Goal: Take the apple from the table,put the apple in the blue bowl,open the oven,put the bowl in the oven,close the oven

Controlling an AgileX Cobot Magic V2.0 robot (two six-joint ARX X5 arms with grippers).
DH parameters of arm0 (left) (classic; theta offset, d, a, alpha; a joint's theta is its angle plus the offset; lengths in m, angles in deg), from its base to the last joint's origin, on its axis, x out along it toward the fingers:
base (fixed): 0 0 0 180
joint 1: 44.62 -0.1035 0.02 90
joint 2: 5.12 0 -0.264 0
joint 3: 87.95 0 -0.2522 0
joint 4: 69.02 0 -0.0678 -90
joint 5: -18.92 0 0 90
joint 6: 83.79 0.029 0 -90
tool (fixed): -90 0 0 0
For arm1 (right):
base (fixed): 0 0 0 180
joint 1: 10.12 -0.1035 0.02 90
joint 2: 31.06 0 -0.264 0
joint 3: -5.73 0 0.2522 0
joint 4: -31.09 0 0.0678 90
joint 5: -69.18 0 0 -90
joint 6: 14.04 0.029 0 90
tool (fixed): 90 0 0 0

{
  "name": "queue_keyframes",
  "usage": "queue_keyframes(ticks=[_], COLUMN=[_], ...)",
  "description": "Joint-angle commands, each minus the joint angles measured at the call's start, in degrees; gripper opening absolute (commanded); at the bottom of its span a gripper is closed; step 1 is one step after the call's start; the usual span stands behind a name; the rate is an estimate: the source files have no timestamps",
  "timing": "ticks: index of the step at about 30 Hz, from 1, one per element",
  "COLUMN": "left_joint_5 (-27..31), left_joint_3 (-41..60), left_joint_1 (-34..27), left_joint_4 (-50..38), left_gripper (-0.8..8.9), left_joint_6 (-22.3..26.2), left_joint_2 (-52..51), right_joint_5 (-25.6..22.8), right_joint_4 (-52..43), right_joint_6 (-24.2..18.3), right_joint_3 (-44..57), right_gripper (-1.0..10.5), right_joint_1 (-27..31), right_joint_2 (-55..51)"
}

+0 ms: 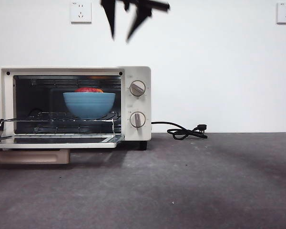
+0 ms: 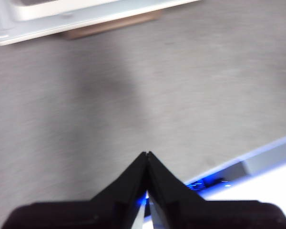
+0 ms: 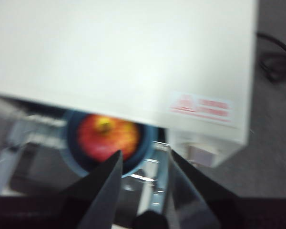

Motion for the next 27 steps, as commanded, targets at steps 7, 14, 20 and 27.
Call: queue_keyframes(ticks=[7, 14, 20, 27], left_joint_5=[0.74, -5.33, -9.09, -20.20], left_joint_3=[0.07, 0.07, 0.07, 0.07], left_joint_1=[-5.64, -14.60, -23.50, -32.63], left_joint_4=[-3.32, -10.51, -15.89, -20.41], left_gripper=[-0.09, -0.09, -0.09, -0.09], left_joint_6=[3.93, 8.11, 8.37, 8.57], left_joint_2=[8.13, 15.89, 24.24, 35.04], right_joint_5=[0.37, 0.24, 0.17, -0.28], right_joint_4=[1.57, 1.62, 1.62, 1.62], right_joint_6=[-14.14, -14.38, -15.85, -16.11], right_joint_3=[-1.73, -1.73, -1.31, 11.76], right_gripper=[0.2, 0.0, 0.0, 0.0], right_joint_1=[-6.40, -9.70, -11.30, -11.69], right_joint_2=[-5.86, -13.46, -19.74, -30.91])
